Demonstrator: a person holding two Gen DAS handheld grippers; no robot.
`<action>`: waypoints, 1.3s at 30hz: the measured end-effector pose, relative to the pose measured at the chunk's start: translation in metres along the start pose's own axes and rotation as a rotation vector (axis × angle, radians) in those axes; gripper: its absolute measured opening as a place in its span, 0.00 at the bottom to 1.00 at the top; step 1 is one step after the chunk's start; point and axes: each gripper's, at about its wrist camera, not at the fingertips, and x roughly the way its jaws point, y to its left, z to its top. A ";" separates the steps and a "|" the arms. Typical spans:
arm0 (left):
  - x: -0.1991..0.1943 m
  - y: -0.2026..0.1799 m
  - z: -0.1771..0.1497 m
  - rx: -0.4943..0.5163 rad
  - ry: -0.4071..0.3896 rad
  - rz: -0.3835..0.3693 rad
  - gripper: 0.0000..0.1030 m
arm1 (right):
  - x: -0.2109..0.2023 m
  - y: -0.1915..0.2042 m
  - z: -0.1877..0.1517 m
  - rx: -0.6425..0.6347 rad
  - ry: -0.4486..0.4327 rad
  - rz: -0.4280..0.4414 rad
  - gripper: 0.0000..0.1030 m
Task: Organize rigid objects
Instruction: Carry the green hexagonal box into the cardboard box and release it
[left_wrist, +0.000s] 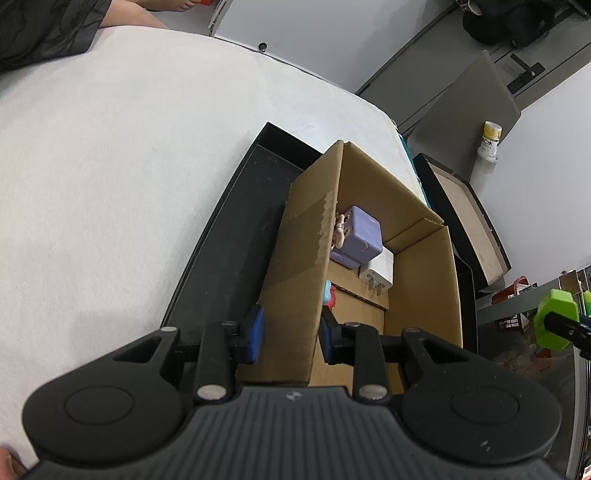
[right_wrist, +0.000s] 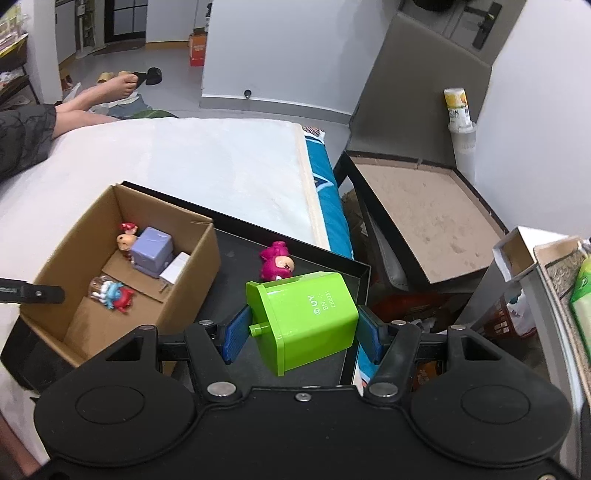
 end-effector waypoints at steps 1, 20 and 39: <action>0.000 -0.001 0.000 0.001 0.000 0.000 0.28 | -0.004 0.003 0.001 -0.006 -0.002 0.003 0.58; -0.002 -0.001 0.001 -0.008 0.009 -0.017 0.28 | -0.032 0.051 0.014 -0.114 -0.011 0.074 0.58; -0.004 -0.003 0.000 -0.001 0.018 -0.048 0.27 | 0.010 0.106 0.028 -0.173 0.036 0.146 0.58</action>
